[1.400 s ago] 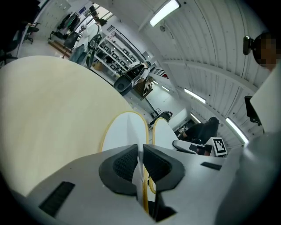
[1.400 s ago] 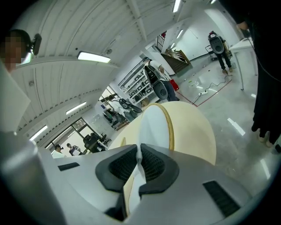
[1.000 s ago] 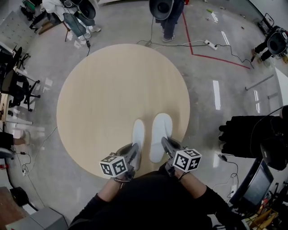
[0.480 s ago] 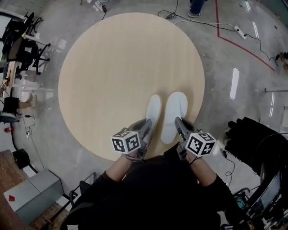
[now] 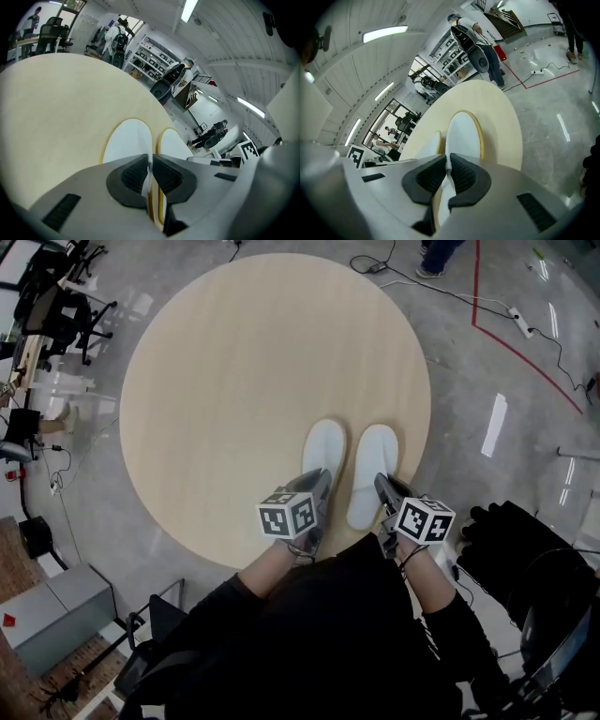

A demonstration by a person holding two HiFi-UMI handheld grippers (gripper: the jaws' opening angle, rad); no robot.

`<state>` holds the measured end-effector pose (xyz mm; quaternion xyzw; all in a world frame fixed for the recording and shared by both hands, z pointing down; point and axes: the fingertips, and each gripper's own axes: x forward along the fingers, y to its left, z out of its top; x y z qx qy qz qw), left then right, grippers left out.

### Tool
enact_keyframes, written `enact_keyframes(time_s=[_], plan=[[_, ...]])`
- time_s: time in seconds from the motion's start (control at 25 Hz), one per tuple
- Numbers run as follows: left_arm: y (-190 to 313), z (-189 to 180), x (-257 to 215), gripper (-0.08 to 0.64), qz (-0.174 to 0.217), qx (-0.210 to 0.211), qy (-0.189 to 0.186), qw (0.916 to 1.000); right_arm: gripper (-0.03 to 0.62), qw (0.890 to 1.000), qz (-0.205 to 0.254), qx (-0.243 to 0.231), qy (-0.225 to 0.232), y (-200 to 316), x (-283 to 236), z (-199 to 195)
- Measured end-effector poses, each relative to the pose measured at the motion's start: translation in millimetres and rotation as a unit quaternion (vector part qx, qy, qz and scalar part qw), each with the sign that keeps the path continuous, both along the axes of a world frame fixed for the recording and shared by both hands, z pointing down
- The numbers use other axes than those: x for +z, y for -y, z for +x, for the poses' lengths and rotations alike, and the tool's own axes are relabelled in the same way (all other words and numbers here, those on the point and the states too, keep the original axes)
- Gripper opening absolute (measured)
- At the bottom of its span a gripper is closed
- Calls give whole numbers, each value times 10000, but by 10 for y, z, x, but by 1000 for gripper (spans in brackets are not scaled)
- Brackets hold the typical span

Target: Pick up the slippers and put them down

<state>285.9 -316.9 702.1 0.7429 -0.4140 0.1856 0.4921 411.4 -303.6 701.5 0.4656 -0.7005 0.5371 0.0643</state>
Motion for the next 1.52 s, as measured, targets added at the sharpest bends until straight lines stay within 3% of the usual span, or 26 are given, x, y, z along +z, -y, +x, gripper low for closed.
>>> enact_keyframes(time_s=[0.16,0.48,0.84,1.08,1.12,1.16,1.24,1.32,1.52], plan=[[69,132,47,34,-72,-60,-47,9999,32,10000,-64,-36,3,82,28,37],[199,348,64,34,-38,199,0,9998,32,9996,-254,-91,5,268,96,216],[361,697,100,34,69,615,78,9981,32,9965,-163,-629,-520,584,138,471],[524,791,115,34,243,793,364,9959,35,9964,-47,-511,-671,716,149,570],[544,777,118,35,275,790,445,9955,47,9962,0,-514,-709,729,144,570],[560,765,117,37,300,786,496,9952,100,9959,34,-523,-736,735,138,565],[576,769,115,103,292,795,483,9952,161,9958,73,-512,-758,742,126,567],[579,794,121,184,229,833,424,9954,189,9958,130,-447,-791,754,105,596],[569,797,-48,199,274,884,137,9956,216,9925,674,-279,-981,812,-175,618]])
